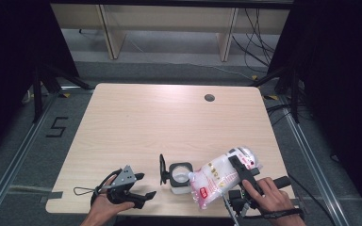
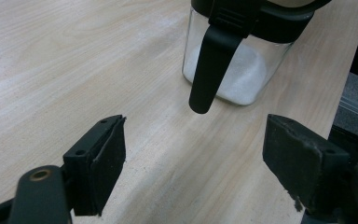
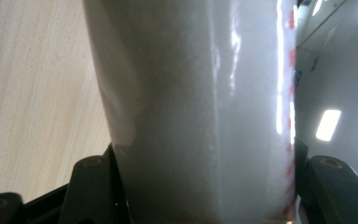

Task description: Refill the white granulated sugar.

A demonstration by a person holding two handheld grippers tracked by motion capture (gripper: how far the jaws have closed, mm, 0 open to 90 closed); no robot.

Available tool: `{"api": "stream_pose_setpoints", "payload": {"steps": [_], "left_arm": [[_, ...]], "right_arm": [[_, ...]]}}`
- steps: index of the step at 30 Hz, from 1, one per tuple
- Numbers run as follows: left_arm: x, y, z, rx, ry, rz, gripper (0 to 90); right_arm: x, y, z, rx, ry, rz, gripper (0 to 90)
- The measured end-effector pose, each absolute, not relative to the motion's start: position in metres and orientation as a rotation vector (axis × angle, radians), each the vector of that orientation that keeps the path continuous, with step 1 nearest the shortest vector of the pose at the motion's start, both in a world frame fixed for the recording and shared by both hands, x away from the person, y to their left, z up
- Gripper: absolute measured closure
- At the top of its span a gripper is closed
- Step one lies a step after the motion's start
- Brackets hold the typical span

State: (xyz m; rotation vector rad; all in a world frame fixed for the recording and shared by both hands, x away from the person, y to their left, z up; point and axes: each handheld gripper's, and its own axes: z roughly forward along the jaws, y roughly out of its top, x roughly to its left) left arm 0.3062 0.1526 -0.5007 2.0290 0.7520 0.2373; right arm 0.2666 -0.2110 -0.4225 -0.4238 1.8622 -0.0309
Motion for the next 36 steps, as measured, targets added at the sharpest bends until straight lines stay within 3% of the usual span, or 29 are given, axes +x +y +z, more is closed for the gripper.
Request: {"api": "stream_pose_setpoints", "payload": {"steps": [36], "left_arm": [[0.3061, 0.1523, -0.5009, 2.022, 0.757, 0.228, 20.8]], "right_arm": [[0.2679, -0.2171, -0.422, -0.37, 1.854, 0.041, 42.9]]}}
